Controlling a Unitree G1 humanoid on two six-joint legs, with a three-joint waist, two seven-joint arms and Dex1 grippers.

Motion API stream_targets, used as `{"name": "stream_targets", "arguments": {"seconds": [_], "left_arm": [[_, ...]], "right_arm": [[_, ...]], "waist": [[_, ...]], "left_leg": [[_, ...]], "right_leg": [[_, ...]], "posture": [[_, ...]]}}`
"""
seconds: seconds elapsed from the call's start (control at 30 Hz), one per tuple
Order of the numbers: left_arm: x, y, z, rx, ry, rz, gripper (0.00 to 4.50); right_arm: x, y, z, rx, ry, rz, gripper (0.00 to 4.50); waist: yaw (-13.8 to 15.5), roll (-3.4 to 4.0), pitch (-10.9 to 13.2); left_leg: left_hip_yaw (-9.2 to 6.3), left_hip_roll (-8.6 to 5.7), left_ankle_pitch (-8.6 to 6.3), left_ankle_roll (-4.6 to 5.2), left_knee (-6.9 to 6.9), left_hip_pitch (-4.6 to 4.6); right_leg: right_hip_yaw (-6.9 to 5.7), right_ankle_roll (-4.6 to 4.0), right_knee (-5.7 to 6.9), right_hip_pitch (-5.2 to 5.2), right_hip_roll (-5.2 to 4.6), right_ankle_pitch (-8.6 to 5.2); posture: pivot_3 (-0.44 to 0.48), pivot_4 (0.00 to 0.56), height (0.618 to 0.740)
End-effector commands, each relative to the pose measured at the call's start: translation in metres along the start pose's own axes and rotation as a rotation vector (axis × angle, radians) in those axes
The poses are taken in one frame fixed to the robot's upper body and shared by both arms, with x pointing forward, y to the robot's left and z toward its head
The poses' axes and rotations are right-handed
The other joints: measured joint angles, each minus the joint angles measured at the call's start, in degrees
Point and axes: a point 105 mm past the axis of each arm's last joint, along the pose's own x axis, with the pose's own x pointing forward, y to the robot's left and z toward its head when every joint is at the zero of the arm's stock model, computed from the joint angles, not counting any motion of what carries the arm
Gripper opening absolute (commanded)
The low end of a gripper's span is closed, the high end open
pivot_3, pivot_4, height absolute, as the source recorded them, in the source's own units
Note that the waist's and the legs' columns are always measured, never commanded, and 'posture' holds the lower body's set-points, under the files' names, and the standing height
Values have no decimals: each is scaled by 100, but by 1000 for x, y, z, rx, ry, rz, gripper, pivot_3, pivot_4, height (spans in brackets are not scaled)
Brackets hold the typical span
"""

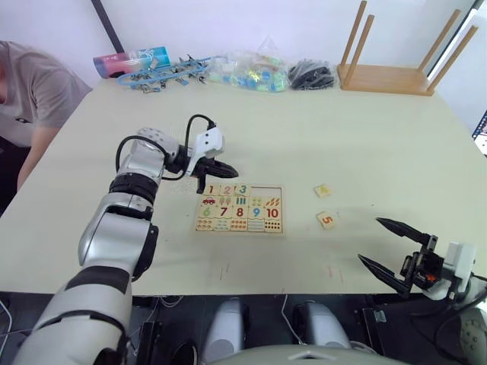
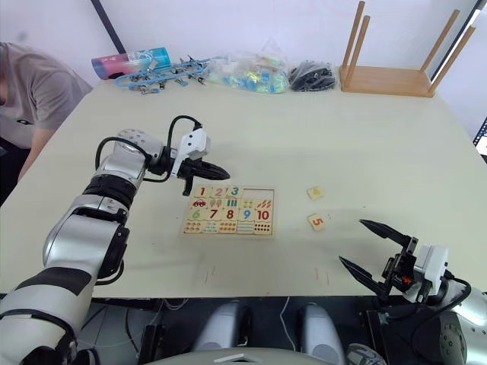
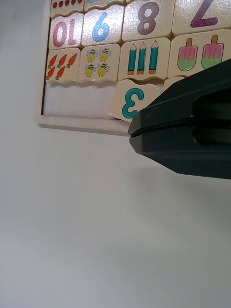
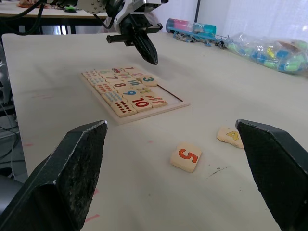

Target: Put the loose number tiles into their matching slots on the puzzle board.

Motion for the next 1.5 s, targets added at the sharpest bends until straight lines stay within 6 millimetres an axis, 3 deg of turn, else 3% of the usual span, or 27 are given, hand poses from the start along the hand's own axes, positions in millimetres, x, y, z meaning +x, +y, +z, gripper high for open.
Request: {"name": "stream_targets", "arguments": {"seconds": [0.03,1.5], "left_arm": [[-1,3,3,48,-3,22,34],[19,4,-2,109,41,36,34]], "right_arm": [[1,-1,7,-34,-20,5,4500],[-1,1,8,-36,-15,-9,4500]], "waist": [[0,0,0],[0,-1,0]], "left_leg": [[0,0,0,0,0,0],[0,-1,0,0,1,-1]], "right_leg": [[0,0,0,0,0,0],[-1,0,1,0,0,1]], "posture": [[0,150,737],[0,150,737]]}}
